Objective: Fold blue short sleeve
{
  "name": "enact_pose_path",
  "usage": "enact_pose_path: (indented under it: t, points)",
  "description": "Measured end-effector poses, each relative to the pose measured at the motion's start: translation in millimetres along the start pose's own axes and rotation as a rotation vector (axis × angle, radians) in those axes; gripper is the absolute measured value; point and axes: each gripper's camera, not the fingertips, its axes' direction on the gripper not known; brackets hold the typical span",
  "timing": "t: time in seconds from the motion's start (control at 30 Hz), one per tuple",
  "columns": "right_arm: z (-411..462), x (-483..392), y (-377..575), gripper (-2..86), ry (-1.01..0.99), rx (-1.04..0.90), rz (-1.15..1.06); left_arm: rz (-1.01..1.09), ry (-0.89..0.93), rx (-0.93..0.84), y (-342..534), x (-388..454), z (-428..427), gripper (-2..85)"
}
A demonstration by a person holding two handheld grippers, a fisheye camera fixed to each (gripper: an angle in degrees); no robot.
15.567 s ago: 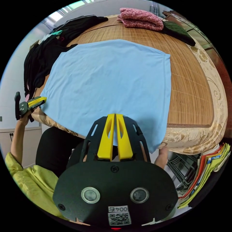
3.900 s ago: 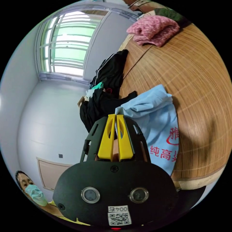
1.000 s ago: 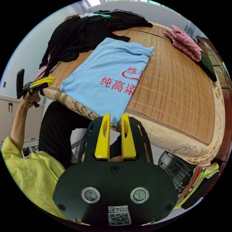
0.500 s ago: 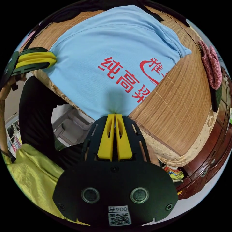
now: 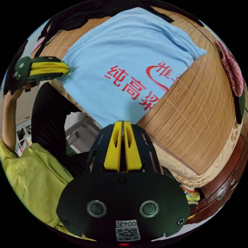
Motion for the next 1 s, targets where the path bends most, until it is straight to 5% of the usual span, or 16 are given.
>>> enact_pose_path:
  t: [0.23, 0.43, 0.67, 1.0]
  points:
    - [-51.6, 151.2, -23.3, 9.9, -0.237, 0.296, 0.271, 0.021, -0.039, -0.03, -28.0, 14.5, -23.9, 2.2]
    - [-33.7, 228.9, -69.9, 8.8, -0.343, 0.306, 0.415, 0.049, -0.07, -0.07, -51.3, 26.0, -42.0, 1.9]
    - [-11.0, 252.8, -102.1, 6.4, -0.33, 0.223, 0.427, 0.06, -0.006, -0.089, -70.0, 22.2, -57.0, 1.8]
    - [-37.1, 279.2, -111.8, 3.0, -0.251, 0.347, 0.458, 0.066, -0.015, -0.069, -78.0, 29.4, -72.9, 2.0]
